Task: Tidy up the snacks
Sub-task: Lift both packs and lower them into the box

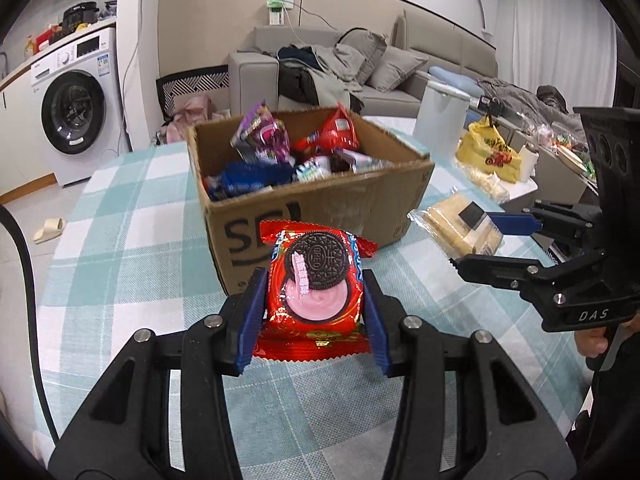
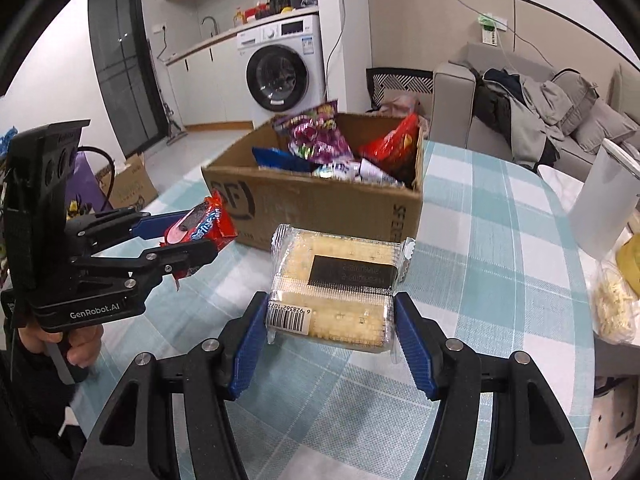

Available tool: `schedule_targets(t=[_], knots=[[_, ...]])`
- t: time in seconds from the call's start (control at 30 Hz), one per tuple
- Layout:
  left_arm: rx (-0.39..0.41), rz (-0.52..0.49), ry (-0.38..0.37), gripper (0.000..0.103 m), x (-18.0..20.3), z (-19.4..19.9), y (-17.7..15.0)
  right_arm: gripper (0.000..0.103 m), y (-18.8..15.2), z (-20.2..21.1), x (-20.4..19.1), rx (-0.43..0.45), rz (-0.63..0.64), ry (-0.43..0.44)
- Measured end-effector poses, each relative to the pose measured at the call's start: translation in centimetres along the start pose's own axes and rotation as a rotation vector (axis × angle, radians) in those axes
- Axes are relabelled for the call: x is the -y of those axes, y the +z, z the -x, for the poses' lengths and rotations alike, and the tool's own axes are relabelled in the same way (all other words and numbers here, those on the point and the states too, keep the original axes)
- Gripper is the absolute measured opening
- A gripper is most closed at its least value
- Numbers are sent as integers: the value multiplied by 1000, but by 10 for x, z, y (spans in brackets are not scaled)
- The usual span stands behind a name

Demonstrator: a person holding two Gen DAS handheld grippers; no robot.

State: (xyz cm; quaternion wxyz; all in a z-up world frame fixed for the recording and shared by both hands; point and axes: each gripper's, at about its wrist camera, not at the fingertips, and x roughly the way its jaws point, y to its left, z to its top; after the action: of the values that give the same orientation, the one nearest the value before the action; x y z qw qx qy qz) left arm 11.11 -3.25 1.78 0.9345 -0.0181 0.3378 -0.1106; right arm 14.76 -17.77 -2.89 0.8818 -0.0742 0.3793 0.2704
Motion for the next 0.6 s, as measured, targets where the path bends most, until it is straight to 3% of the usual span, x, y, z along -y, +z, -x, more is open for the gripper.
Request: schedule_targets(t=[0.6], knots=[[76,12,29,42,-7,21,49,63,32,16,4,110,-78,12]])
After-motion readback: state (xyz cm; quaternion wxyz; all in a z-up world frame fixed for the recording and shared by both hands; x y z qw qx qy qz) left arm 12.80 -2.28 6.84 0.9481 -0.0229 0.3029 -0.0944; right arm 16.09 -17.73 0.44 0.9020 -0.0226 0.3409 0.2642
